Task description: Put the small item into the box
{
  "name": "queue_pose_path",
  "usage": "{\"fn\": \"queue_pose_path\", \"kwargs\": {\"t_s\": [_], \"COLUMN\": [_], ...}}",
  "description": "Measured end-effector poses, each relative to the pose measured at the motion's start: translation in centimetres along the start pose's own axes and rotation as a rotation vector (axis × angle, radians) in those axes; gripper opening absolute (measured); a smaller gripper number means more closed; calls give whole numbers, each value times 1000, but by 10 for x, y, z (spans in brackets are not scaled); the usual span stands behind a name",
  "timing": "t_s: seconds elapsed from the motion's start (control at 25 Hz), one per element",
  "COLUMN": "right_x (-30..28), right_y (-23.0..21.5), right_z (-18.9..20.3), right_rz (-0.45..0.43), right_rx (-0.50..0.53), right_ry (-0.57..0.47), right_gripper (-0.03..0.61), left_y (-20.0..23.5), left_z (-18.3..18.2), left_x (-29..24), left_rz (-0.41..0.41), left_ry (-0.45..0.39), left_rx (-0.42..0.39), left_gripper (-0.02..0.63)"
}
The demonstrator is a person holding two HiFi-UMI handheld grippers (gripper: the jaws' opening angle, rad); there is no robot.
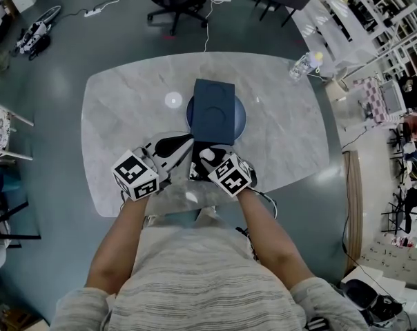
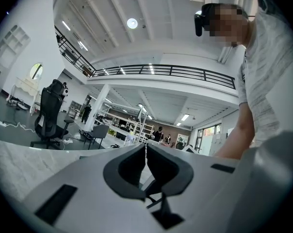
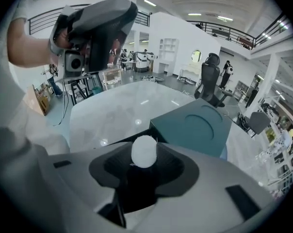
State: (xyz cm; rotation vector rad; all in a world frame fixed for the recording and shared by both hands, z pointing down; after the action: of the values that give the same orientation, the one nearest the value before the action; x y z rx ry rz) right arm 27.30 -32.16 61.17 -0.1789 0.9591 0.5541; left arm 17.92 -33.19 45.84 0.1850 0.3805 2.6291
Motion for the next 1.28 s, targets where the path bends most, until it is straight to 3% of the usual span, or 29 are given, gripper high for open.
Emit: {"fn": "queue_pose_path", "kwargs": {"t_s": [0.48, 0.92, 1.28], "right_x": [-21, -21, -7], "right_y": [9, 10, 12], "right_z": [16, 20, -1], "right_rz": [-5, -13, -1], "right_rx": [57, 18, -52], "right_ry": [94, 116, 33], "right_gripper": [167, 181, 216], "left_y": [2, -3, -3], "left_z": [-1, -6, -8], "left_x": [9, 9, 14], "left_rz": [-1, 1, 0], "left_ry": [-8, -6, -16], "left_rx": [2, 0, -1], "left_gripper": [21, 21, 21]}}
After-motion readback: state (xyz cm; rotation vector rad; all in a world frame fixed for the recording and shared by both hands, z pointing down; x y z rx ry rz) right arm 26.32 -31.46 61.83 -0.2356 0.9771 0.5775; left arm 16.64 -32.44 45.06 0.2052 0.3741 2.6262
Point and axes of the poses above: the fingertips, and each gripper's own axes: x backward along the fingers, y to its left, z out of its underside, the point moved 3 cm from there along x, backward along the fingers, and after that the axes turned 2 degrees about z, right-handed, at the moved point
